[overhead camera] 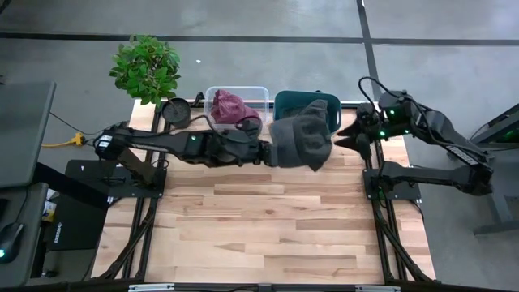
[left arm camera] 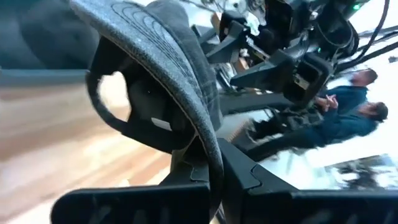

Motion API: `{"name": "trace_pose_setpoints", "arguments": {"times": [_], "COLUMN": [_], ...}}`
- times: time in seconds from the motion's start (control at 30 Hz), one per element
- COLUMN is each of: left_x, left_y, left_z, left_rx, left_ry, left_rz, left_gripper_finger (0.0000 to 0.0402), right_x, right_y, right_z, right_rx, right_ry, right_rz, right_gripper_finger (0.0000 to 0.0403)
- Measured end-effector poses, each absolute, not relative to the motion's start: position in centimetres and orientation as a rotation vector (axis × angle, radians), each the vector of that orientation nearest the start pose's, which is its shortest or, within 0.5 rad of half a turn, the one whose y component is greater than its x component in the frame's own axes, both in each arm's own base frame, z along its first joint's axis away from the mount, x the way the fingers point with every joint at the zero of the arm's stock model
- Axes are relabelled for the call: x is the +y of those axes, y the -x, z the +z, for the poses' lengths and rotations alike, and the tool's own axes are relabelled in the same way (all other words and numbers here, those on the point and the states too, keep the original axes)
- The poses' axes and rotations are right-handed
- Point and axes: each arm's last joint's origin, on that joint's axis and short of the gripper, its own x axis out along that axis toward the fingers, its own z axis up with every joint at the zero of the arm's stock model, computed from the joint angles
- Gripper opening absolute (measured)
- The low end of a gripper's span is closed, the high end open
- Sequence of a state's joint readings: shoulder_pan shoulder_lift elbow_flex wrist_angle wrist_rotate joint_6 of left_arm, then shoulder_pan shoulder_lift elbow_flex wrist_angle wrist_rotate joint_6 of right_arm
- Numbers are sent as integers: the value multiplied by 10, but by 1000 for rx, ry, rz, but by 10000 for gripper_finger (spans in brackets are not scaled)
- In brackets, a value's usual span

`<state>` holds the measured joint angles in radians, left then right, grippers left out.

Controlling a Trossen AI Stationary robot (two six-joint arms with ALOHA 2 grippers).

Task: Pick & Place hat
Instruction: Put the black cap into the blue bin

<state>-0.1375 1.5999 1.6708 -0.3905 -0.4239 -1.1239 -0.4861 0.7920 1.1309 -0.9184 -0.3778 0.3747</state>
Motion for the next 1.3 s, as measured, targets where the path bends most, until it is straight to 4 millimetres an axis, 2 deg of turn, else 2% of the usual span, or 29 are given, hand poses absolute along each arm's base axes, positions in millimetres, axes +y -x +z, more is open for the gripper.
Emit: {"name": "trace_pose_setpoints", "arguments": {"times": [0.13, 0.3, 0.47, 0.63, 0.93, 1.3], "left_x": [-34, -31, -30, -30, -30, -31], "left_y": [-347, -336, -330, -330, -330, -330], "left_z": [432, 451, 466, 466, 466, 466], "left_rx": [127, 108, 88, 93, 97, 108], "left_ry": [943, 886, 858, 848, 847, 832], "left_rz": [493, 555, 540, 539, 539, 528], "left_gripper_finger": [0, 0, 0, 0, 0, 0], "right_x": [-56, -67, -77, -84, -94, -96], "right_y": [-127, -133, -145, -156, -162, -166], "right_z": [385, 382, 381, 381, 379, 370], "right_rx": [412, 412, 392, 364, 358, 432], "right_ry": [-637, -666, -672, -676, -683, -676], "right_rz": [-182, -235, -215, -211, -222, -205], "right_gripper_finger": [254, 254, 254, 254, 256, 306]}}
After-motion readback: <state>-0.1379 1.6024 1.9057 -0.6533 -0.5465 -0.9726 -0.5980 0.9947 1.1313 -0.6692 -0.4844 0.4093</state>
